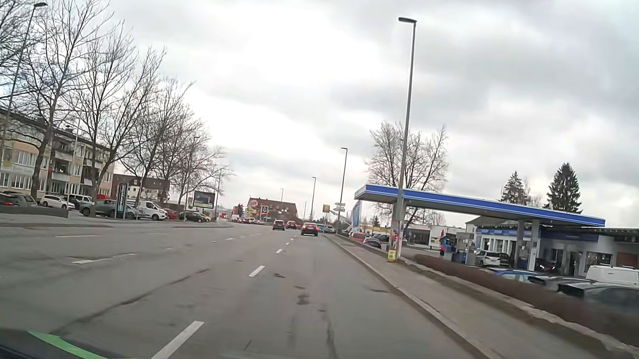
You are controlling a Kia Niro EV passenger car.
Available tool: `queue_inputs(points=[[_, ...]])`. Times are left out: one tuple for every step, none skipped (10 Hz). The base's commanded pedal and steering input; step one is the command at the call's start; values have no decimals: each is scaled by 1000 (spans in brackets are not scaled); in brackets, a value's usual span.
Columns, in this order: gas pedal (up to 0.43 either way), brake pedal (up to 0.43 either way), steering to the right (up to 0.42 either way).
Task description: Follow the waypoints while adhering to traffic rules and regulations
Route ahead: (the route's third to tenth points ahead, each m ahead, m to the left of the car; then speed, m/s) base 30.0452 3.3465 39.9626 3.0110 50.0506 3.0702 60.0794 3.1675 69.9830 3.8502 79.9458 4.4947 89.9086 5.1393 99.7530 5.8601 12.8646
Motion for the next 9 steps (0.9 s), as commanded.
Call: queue_inputs(points=[[87, 0, 1], [87, 0, 1], [87, 0, 1], [87, 0, 1], [87, 0, 1], [87, 0, 1], [87, 0, 1], [87, 0, 1], [87, 0, 1]])
